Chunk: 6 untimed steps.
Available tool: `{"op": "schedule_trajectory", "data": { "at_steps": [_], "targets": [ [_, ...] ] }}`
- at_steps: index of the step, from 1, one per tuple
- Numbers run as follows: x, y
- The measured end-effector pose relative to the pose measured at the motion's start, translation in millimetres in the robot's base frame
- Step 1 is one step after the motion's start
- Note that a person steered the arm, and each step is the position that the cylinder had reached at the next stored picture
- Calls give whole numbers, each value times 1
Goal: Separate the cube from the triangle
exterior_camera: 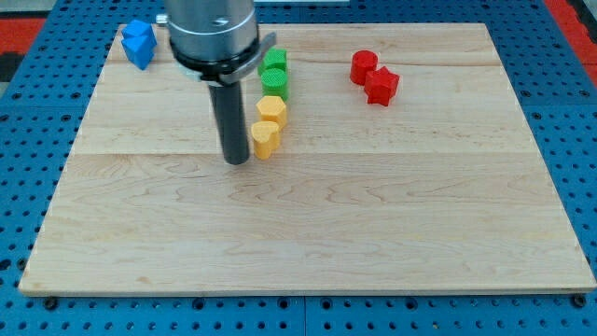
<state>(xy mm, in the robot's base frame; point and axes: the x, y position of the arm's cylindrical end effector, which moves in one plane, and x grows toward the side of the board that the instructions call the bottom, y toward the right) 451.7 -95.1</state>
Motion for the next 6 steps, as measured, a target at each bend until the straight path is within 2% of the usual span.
{"op": "schedule_trajectory", "data": {
  "at_steps": [1,2,4,5,6],
  "targets": [
    [-36,-91],
    [-109,-205],
    [-193,-192],
    [-212,-158],
    [-222,-200]
  ]
}}
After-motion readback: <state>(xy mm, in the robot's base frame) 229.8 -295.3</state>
